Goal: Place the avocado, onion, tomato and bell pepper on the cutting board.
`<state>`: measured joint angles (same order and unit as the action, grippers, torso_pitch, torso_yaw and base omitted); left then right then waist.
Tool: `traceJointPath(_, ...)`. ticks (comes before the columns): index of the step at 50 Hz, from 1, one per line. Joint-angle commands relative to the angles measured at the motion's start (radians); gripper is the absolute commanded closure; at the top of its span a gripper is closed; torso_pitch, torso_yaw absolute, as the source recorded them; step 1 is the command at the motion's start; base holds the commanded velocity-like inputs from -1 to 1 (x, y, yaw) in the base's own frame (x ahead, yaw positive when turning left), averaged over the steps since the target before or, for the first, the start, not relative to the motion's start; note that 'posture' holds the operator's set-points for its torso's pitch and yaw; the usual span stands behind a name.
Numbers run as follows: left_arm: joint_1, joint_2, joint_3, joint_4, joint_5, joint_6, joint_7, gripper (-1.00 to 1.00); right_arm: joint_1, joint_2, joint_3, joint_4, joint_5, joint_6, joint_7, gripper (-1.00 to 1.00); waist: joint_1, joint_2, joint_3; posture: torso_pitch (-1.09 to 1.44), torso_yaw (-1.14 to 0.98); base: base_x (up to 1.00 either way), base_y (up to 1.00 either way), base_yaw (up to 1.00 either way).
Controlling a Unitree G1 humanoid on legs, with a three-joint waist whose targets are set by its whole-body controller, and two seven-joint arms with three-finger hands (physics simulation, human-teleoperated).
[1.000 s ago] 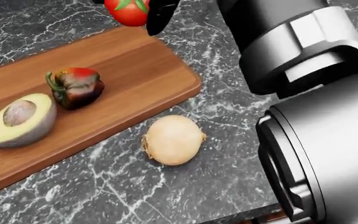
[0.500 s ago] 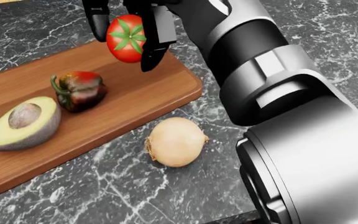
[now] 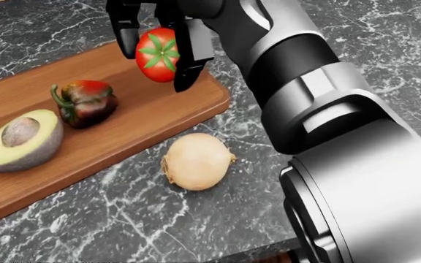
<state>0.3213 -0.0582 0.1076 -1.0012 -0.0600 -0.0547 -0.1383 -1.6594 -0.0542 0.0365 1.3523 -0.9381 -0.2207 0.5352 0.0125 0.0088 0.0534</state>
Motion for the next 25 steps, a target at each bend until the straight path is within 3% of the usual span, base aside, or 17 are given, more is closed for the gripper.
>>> traceJointPath(1, -0.006, 0.002, 0.002, -0.035, -0.004, -0.023, 0.002, -1.0, -0.037, -0.009, -0.006, -0.037, 0.005, -0.007, -0.021, 0.79, 0.0, 0.004, -0.022, 0.0, 0.0, 0.0, 0.0, 0.0)
traceJointPath(10, -0.003, 0.002, 0.001, -0.034, -0.005, -0.025, 0.001, -1.0, -0.033, -0.009, -0.008, -0.036, -0.001, -0.004, -0.024, 0.61, 0.0, 0.004, -0.024, 0.0, 0.0, 0.0, 0.0, 0.0)
traceJointPath(13, -0.003, 0.002, 0.001, -0.036, -0.005, -0.023, 0.001, -1.0, -0.033, -0.009, -0.007, -0.036, -0.003, -0.004, -0.027, 0.28, 0.0, 0.004, -0.024, 0.0, 0.0, 0.0, 0.0, 0.0)
traceJointPath(15, -0.005, 0.002, 0.001, -0.037, -0.006, -0.02, 0.002, -1.0, -0.032, -0.01, -0.006, -0.035, -0.007, -0.004, -0.028, 0.2, 0.0, 0.004, -0.024, 0.0, 0.0, 0.0, 0.0, 0.0)
traceJointPath(19, -0.005, 0.002, 0.001, -0.038, -0.006, -0.018, 0.002, -1.0, -0.033, -0.009, -0.008, -0.035, -0.007, -0.001, -0.029, -0.18, 0.0, 0.004, -0.025, 0.0, 0.0, 0.0, 0.0, 0.0)
traceJointPath(25, -0.008, 0.002, 0.0, -0.034, -0.006, -0.018, 0.002, -1.0, -0.03, -0.009, -0.005, -0.035, -0.014, -0.001, -0.027, -0.31, 0.001, 0.004, -0.025, 0.0, 0.0, 0.0, 0.0, 0.0)
